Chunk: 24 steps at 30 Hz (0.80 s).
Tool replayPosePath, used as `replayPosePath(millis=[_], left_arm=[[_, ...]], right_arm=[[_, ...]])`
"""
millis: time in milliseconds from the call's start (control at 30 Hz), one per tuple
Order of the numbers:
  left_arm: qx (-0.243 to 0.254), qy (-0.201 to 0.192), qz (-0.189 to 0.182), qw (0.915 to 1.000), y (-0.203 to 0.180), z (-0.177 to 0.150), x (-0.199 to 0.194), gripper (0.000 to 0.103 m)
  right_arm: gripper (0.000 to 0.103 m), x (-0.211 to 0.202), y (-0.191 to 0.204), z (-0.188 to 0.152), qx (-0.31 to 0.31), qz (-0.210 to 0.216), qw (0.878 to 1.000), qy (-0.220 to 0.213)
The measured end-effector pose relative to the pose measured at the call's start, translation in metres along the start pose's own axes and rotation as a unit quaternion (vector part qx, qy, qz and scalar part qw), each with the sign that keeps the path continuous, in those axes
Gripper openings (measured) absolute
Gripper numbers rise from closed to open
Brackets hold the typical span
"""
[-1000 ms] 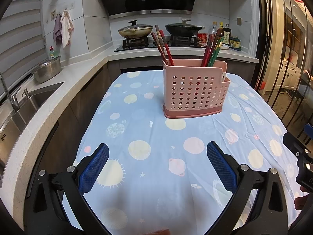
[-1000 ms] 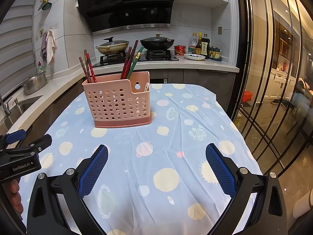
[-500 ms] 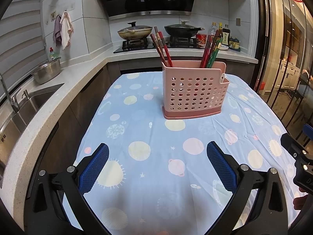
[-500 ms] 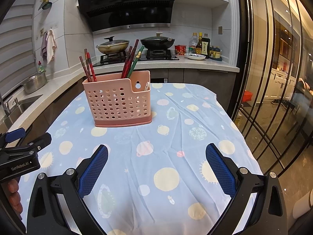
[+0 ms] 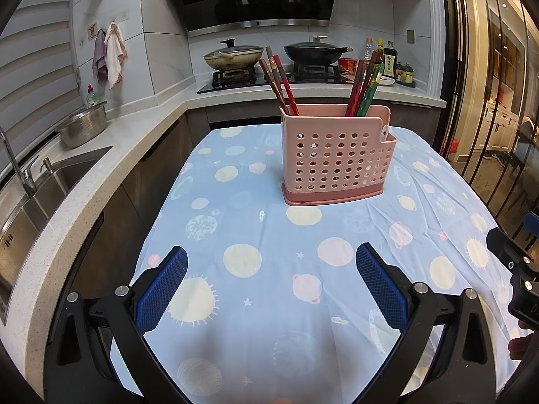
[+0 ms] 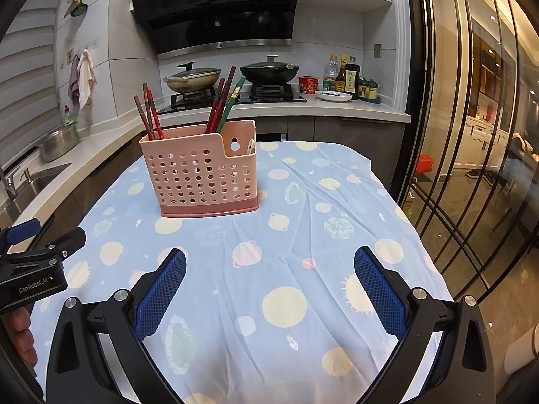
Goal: Organize utensils
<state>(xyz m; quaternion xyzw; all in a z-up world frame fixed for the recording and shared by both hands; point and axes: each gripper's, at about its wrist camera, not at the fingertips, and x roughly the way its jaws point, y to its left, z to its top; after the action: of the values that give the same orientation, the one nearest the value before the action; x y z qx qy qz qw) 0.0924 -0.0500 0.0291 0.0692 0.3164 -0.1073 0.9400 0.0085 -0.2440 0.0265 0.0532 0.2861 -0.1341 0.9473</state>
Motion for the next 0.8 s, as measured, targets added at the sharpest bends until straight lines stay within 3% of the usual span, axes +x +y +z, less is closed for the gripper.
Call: replayPosePath(millis=[800], left_arm=[[-0.011,0.008,0.003,0.9999,0.0072,0.0013,0.0064,0.096]], right_arm=[[0.096,0.003,-0.0086,-0.0014,0.006,-0.008,1.0,0.002]])
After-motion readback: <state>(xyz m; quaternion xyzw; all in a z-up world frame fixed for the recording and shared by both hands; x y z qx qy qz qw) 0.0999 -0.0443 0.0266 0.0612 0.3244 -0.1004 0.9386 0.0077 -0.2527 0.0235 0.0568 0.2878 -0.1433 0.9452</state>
